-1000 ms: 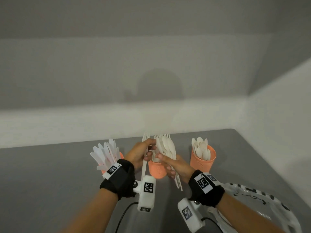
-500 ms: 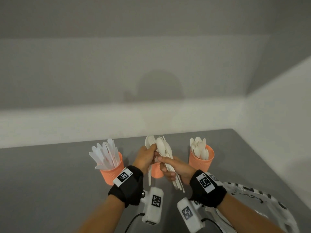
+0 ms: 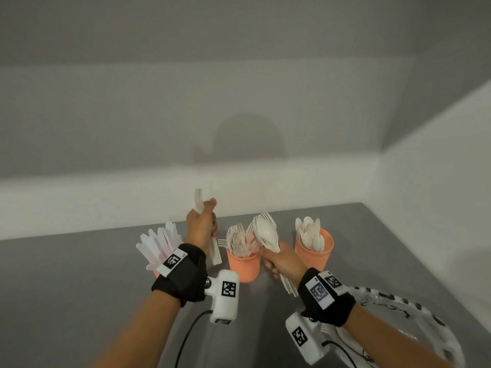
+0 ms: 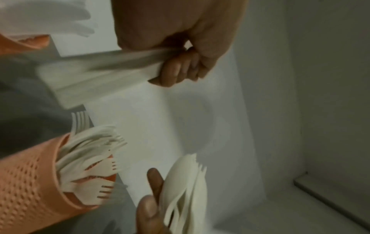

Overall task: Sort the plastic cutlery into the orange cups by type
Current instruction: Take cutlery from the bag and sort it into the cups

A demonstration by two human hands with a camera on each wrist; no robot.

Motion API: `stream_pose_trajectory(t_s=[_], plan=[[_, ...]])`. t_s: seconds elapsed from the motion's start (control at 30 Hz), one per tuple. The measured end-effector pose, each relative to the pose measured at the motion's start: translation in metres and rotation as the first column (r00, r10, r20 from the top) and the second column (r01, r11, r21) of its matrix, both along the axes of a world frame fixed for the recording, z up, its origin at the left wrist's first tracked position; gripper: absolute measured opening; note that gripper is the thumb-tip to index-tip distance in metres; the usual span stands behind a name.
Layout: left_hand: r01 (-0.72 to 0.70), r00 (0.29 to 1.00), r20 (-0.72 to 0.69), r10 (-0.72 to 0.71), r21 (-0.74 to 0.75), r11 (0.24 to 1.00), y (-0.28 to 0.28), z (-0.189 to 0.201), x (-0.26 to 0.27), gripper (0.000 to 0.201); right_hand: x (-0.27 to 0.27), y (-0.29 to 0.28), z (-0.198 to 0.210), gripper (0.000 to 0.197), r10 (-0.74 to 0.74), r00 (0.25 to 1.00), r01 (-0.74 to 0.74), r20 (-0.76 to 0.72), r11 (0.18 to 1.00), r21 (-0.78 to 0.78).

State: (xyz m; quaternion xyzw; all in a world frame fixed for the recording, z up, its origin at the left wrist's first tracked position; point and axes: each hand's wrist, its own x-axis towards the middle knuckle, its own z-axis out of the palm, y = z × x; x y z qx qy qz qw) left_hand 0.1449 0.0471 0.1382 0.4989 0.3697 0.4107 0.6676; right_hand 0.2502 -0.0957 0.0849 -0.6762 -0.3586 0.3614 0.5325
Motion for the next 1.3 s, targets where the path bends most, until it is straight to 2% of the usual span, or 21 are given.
stream_pose_trajectory(t_s=[0.07,0.13,0.23,0.3,0.4,0.53,0.6,0.63,0.7,0.77,0.83,0.93,1.03,1.07,1.13,1.2,1.23,1.3], plan=[[0.105,0.990,-0.106,-0.096,0.084,0.991,-0.007,0.000,-0.001,0.013,-0.001,0.006,-0.002,0.008,-0.007,0.993,0.007,0.121,1.000,0.007],[0.170,0.975,-0.173,-0.138,0.187,0.967,-0.014,-0.001,0.001,0.003,-0.001,0.013,-0.008,0.028,0.033,0.957,-0.030,0.287,0.999,-0.018],[0.260,0.934,-0.338,-0.118,0.414,0.872,-0.015,-0.006,0.004,0.013,-0.002,0.018,-0.006,0.041,0.097,0.887,-0.059,0.451,0.994,-0.097],[0.378,0.872,-0.475,-0.120,0.496,0.782,-0.014,-0.010,0.002,0.016,-0.003,0.017,-0.001,0.048,0.121,0.884,-0.087,0.452,0.992,-0.096],[0.459,0.828,-0.541,-0.147,0.503,0.733,-0.011,-0.013,-0.002,0.010,-0.004,0.014,0.005,0.061,0.200,0.877,-0.170,0.437,0.980,-0.106],[0.472,0.803,-0.594,-0.044,0.590,0.656,-0.007,-0.009,-0.003,0.017,-0.003,0.012,0.009,0.053,0.244,0.865,-0.218,0.438,0.970,-0.111],[0.435,0.823,-0.568,-0.015,0.613,0.660,-0.004,-0.007,-0.002,0.015,-0.003,0.013,0.011,0.061,0.221,0.874,-0.200,0.433,0.975,-0.094],[0.402,0.844,-0.536,-0.021,0.606,0.686,-0.001,-0.007,-0.002,0.013,0.000,0.013,0.011,0.061,0.213,0.880,-0.198,0.424,0.977,-0.081],[0.313,0.895,-0.444,-0.049,0.546,0.777,0.004,-0.008,-0.001,0.013,0.004,0.012,0.009,0.048,0.201,0.884,-0.186,0.421,0.979,-0.077],[0.240,0.940,-0.319,-0.117,0.379,0.894,0.007,-0.007,-0.004,0.016,0.007,0.012,0.006,0.032,0.191,0.898,-0.181,0.396,0.981,-0.064],[0.263,0.952,-0.208,-0.224,0.179,0.948,0.007,-0.008,-0.008,0.019,0.005,0.012,0.008,0.027,0.219,0.926,-0.221,0.308,0.975,-0.029],[0.407,0.908,-0.128,-0.400,0.034,0.913,-0.001,-0.012,-0.010,0.019,-0.002,0.013,0.016,0.034,0.258,0.946,-0.269,0.194,0.962,0.035],[0.501,0.863,-0.024,-0.504,-0.076,0.862,-0.009,-0.015,-0.009,0.020,-0.008,0.012,0.021,0.030,0.309,0.938,-0.321,0.154,0.946,0.053],[0.509,0.860,0.005,-0.511,-0.097,0.855,-0.010,-0.016,-0.009,0.022,-0.008,0.012,0.020,0.032,0.316,0.937,-0.327,0.149,0.944,0.051],[0.477,0.876,-0.030,-0.481,-0.083,0.875,-0.007,-0.015,-0.008,0.028,-0.009,0.010,0.021,0.031,0.314,0.940,-0.319,0.133,0.947,0.024],[0.405,0.911,-0.055,-0.408,-0.053,0.913,-0.003,-0.010,-0.006,0.034,-0.009,0.006,0.023,0.020,0.313,0.943,-0.313,0.108,0.949,-0.018],[0.356,0.934,-0.016,-0.358,-0.066,0.932,-0.001,-0.007,-0.006,0.035,-0.009,0.004,0.026,0.010,0.316,0.943,-0.313,0.106,0.949,-0.038],[0.236,0.968,0.119,-0.221,-0.133,0.963,0.006,0.001,-0.007,0.035,-0.008,0.000,0.028,0.012,0.324,0.941,-0.317,0.102,0.945,-0.078]])
